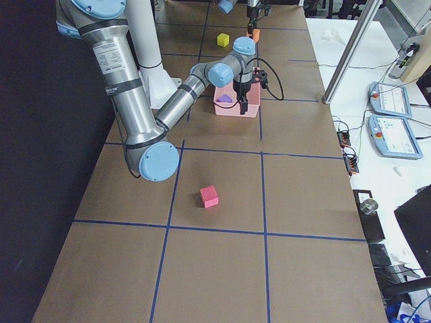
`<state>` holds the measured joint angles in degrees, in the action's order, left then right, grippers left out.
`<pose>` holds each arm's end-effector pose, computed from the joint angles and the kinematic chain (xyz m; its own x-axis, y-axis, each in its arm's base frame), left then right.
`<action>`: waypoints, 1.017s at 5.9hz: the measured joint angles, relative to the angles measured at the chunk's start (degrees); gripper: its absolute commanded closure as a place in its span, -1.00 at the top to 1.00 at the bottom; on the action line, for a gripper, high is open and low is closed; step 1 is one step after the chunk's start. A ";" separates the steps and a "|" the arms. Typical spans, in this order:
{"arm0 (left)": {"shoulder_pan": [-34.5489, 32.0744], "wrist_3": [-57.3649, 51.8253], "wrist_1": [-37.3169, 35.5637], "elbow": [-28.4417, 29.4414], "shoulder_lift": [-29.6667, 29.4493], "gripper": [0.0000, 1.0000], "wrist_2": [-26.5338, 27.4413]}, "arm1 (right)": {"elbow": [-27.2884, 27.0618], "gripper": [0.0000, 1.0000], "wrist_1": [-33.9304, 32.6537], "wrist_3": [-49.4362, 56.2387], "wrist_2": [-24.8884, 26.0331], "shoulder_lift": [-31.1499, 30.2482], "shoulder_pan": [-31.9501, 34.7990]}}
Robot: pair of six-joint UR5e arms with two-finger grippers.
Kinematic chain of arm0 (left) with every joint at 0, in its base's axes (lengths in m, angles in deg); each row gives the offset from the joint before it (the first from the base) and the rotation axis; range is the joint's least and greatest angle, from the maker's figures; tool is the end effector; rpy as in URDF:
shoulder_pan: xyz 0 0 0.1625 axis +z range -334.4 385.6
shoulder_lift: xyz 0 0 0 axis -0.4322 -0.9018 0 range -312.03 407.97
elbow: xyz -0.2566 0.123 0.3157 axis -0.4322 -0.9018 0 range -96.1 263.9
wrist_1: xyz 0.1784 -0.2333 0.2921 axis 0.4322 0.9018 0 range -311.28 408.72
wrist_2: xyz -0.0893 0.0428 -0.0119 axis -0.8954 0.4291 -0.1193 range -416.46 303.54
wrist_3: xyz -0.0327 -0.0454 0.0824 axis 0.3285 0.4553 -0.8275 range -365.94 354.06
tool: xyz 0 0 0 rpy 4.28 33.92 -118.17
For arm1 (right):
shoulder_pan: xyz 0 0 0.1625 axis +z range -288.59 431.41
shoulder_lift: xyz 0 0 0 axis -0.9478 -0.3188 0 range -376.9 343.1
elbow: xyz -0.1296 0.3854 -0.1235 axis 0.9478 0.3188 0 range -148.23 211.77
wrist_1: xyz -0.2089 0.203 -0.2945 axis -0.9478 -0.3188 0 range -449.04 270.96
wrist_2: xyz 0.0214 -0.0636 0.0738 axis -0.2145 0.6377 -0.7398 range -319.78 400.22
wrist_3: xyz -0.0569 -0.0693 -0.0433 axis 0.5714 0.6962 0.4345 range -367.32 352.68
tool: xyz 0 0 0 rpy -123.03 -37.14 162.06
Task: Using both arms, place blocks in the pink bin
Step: 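Grasp the orange cube with the left gripper and carry it into the bin, then release the orange cube in the bin while the right gripper reaches the pink-red cube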
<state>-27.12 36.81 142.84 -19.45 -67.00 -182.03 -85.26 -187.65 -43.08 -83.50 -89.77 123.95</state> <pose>0.3128 -0.5353 0.2972 0.6040 0.1925 -0.7734 -0.0502 0.9777 0.2041 -0.2640 -0.4727 0.3048 0.6656 -0.2410 0.7064 0.1304 0.9694 0.2079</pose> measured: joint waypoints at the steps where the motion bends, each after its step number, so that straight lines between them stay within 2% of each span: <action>1: 5.88 11.56 -2.30 0.23 -5.59 -0.22 3.53 | -1.75 1.00 0.18 7.62 -0.55 -5.13 3.10; 2: 11.39 19.86 -3.83 1.28 -10.76 0.47 7.29 | -3.38 1.00 0.29 13.81 -1.16 -9.92 5.70; 3: 15.31 25.46 -5.09 3.56 -15.63 0.99 10.66 | -4.67 1.00 1.40 18.89 -1.91 -14.61 7.74; 4: 17.73 28.94 -5.79 5.94 -19.21 1.00 13.24 | -5.15 1.00 7.30 21.57 -2.40 -21.33 8.88; 5: 18.60 30.09 -5.99 6.73 -20.45 1.00 14.22 | -3.43 1.00 18.35 20.38 -2.62 -28.26 9.22; 6: 18.87 30.44 -6.07 6.80 -20.74 1.00 14.57 | 1.03 1.00 31.31 16.98 -2.74 -33.20 9.16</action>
<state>-8.24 67.25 136.77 -12.65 -87.74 -167.46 -84.22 -156.33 -26.10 -86.24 -122.98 133.12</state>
